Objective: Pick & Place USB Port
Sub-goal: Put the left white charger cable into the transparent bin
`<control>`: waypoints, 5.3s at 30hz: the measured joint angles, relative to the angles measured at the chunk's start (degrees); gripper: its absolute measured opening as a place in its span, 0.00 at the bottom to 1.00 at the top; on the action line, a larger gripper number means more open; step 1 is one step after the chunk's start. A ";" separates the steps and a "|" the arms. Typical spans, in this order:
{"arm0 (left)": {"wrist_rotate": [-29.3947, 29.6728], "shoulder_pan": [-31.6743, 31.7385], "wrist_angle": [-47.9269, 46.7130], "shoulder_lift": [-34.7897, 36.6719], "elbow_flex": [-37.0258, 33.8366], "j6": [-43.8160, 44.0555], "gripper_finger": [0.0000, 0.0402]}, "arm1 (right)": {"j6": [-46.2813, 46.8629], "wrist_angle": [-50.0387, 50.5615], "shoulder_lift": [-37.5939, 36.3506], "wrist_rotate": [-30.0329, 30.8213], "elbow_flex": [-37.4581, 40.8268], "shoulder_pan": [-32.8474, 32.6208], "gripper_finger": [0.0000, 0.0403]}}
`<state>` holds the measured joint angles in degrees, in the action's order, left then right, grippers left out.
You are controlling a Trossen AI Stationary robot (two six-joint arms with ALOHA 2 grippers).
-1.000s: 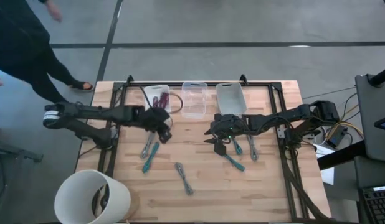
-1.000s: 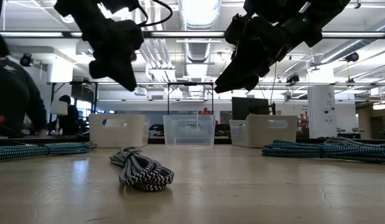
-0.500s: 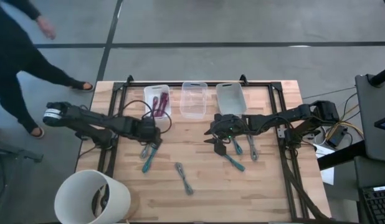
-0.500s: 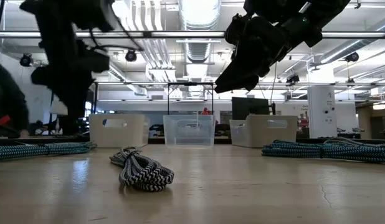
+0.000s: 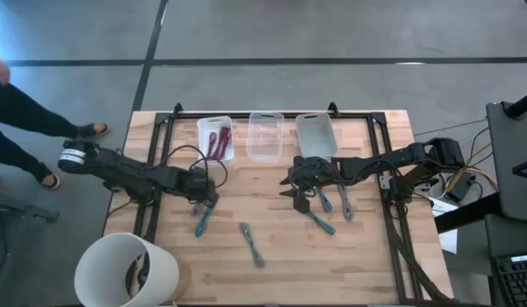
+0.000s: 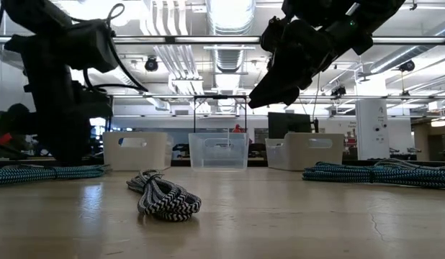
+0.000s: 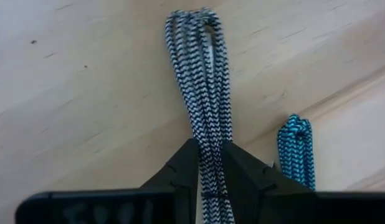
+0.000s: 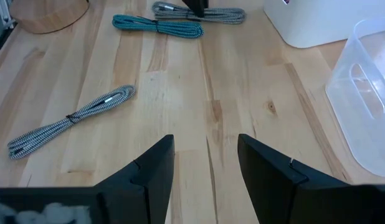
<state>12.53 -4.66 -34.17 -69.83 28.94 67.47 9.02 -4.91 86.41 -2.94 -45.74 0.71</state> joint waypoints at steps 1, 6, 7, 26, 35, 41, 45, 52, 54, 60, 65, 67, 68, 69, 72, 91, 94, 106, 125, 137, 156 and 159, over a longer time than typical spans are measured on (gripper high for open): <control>0.02 -0.03 0.58 0.03 -0.44 -0.01 0.16 | -0.02 0.00 0.00 0.00 0.00 0.00 0.43; 0.60 0.00 1.68 0.03 -2.03 -0.06 0.15 | -0.02 -0.02 0.00 0.00 0.00 0.00 0.43; 0.62 0.02 1.74 0.03 -2.27 -0.06 0.15 | -0.02 -0.04 0.00 0.00 0.00 0.00 0.43; 13.59 -0.07 22.89 -0.18 8.23 -17.07 0.01 | -0.02 -0.09 0.00 0.02 0.00 0.00 0.43; 22.86 1.30 23.59 -2.91 21.18 -31.28 0.02 | -0.02 -0.09 0.00 0.02 0.02 0.00 0.43; 23.19 6.10 24.62 -10.00 28.33 -36.71 0.03 | 0.00 -0.11 0.00 0.04 0.02 0.00 0.43; 23.09 10.45 24.70 -17.02 33.27 -40.29 0.03 | 0.00 -0.09 0.00 0.04 0.02 0.00 0.43; 21.84 19.06 24.69 -29.62 41.88 -41.52 0.04 | 0.00 -0.01 0.00 0.02 0.04 0.00 0.43; 19.96 21.01 24.63 -32.80 44.15 -41.80 0.04 | -0.02 0.00 0.00 0.02 0.04 0.00 0.43; 16.84 23.65 24.68 -40.21 49.53 -42.03 0.04 | -0.21 0.02 0.00 0.03 0.04 0.01 0.43; 15.91 24.63 24.15 -43.54 50.81 -41.37 0.04 | -0.22 0.06 0.00 0.02 0.31 0.02 0.43; 15.16 24.88 23.91 -44.25 50.62 -40.60 0.04 | -0.22 0.07 0.00 0.02 0.45 0.00 0.43; 15.16 24.97 23.56 -44.60 50.61 -40.41 0.04 | -0.23 0.06 0.00 0.02 0.53 0.01 0.43; 15.12 25.10 23.33 -44.90 50.61 -40.32 0.04 | -0.22 0.09 0.00 0.02 0.65 0.02 0.43; 15.05 25.38 22.78 -45.58 50.57 -39.92 0.04 | -0.22 0.09 0.00 0.02 0.76 0.04 0.43; 14.37 25.57 20.06 -45.91 50.52 -38.94 0.12 | 0.00 0.13 0.00 0.02 0.86 0.02 0.43; 14.35 25.57 20.04 -45.91 50.52 -38.94 0.16 | 0.00 0.15 0.00 0.02 0.85 0.02 0.43; 13.08 25.24 19.67 -41.51 51.03 -44.21 0.19 | -0.20 0.13 0.00 0.00 0.85 0.02 0.43; -11.66 13.57 0.27 -23.68 50.50 -60.19 0.19 | 0.71 3.48 0.00 0.00 0.98 0.02 0.43; -11.73 -1.37 -9.46 -24.34 50.35 -70.60 0.19 | 1.53 3.42 0.00 0.00 0.98 0.00 0.43; -16.24 -13.57 16.11 -24.43 32.72 -70.75 0.54 | 1.55 3.30 0.00 0.00 0.98 0.00 0.43; -18.80 -13.95 21.41 -24.43 29.20 -70.73 0.57 | 1.53 3.30 0.00 0.02 0.98 0.00 0.43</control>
<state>-6.28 -18.61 -12.76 -94.26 58.14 -3.26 10.55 -1.61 86.41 -2.92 -44.75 0.71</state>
